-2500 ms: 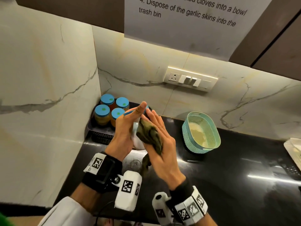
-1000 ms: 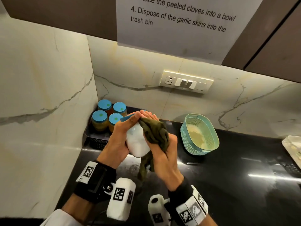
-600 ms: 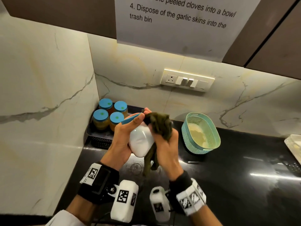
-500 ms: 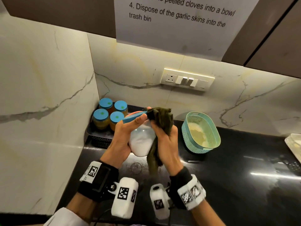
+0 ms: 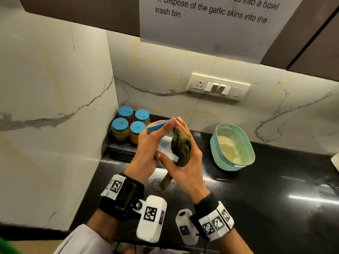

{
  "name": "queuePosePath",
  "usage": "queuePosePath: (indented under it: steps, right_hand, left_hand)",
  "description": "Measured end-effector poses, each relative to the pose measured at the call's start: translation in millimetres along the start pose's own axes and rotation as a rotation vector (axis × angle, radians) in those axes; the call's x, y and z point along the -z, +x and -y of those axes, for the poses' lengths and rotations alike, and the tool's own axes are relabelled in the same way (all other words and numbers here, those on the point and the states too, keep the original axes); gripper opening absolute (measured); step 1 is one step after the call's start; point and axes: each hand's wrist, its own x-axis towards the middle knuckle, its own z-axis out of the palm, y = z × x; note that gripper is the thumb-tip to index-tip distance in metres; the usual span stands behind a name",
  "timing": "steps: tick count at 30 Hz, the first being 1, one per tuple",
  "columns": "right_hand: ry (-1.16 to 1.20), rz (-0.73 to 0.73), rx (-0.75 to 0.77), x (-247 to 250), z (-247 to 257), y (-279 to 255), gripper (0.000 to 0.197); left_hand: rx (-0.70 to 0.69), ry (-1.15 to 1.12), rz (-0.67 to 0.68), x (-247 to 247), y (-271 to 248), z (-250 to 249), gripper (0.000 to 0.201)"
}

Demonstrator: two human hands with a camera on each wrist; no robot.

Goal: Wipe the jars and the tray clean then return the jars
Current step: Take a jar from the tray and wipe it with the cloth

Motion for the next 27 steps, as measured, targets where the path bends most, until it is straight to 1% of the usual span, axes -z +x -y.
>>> queuePosePath:
  steps: [1,3,5,6,7,9,11,13,15,17,18,20,21,24,25,26,27]
  right_hand:
    - [0.042,-0.026,-0.05,1.9,0.2,3.0,0.082]
    - [0.176,-0.073,-0.156,11.2,2.5,7.0,0.081]
    - [0.334,-0.07,-0.261,23.2,5.8,9.1,0.075]
    - [0.402,-0.046,-0.304,26.9,9.1,9.9,0.07]
    - [0.452,-0.01,-0.333,27.6,11.3,10.4,0.066]
    - [0.492,0.046,-0.327,22.9,14.6,8.9,0.059]
    - [0.455,0.021,-0.299,17.8,19.1,7.2,0.056]
    - [0.392,-0.011,-0.259,15.2,21.8,6.8,0.055]
    - [0.309,-0.051,-0.22,8.9,22.1,1.4,0.057]
    - [0.238,-0.095,-0.13,0.5,19.6,-7.7,0.056]
    - [0.202,-0.11,-0.075,-2.5,17.9,-10.9,0.055]
    - [0.192,-0.117,-0.013,-3.2,11.6,-9.4,0.043]
    - [0.256,-0.114,-0.036,-0.6,8.5,-4.2,0.038]
    - [0.539,-0.113,-0.285,8.1,3.8,13.4,0.035]
    - [0.577,-0.122,-0.327,9.0,5.1,16.5,0.035]
    - [0.565,-0.124,-0.337,8.9,6.6,16.9,0.034]
    - [0.525,-0.123,-0.315,7.4,9.9,15.8,0.032]
  left_hand:
    - [0.002,0.018,0.005,0.3,-3.1,1.8,0.072]
    - [0.035,0.034,0.064,5.8,-9.4,0.7,0.082]
    - [0.077,0.03,0.167,13.4,-15.5,-7.2,0.095]
    - [0.094,0.012,0.231,15.0,-17.5,-11.7,0.095]
    - [0.107,-0.019,0.286,15.1,-19.0,-15.0,0.089]
    - [0.105,-0.095,0.329,11.6,-21.0,-16.9,0.07]
    - [0.074,-0.102,0.318,7.9,-19.9,-14.8,0.065]
    - [0.055,-0.071,0.287,7.3,-17.1,-12.7,0.068]
    - [0.038,-0.062,0.284,10.0,-14.9,-11.5,0.069]
    - [0.044,-0.071,0.285,11.9,-12.2,-11.7,0.071]
    - [0.042,-0.088,0.285,11.7,-12.1,-11.1,0.069]
    - [0.026,-0.104,0.259,11.9,-12.7,-7.7,0.067]
    - [0.018,-0.092,0.245,11.7,-12.6,-6.5,0.067]
    - [-0.007,-0.051,0.235,9.9,-12.0,-5.9,0.067]
    - [-0.011,-0.04,0.238,10.2,-11.1,-7.2,0.066]
    - [-0.013,-0.039,0.244,11.2,-10.6,-7.0,0.063]
    - [-0.016,-0.044,0.247,12.3,-9.8,-7.4,0.056]
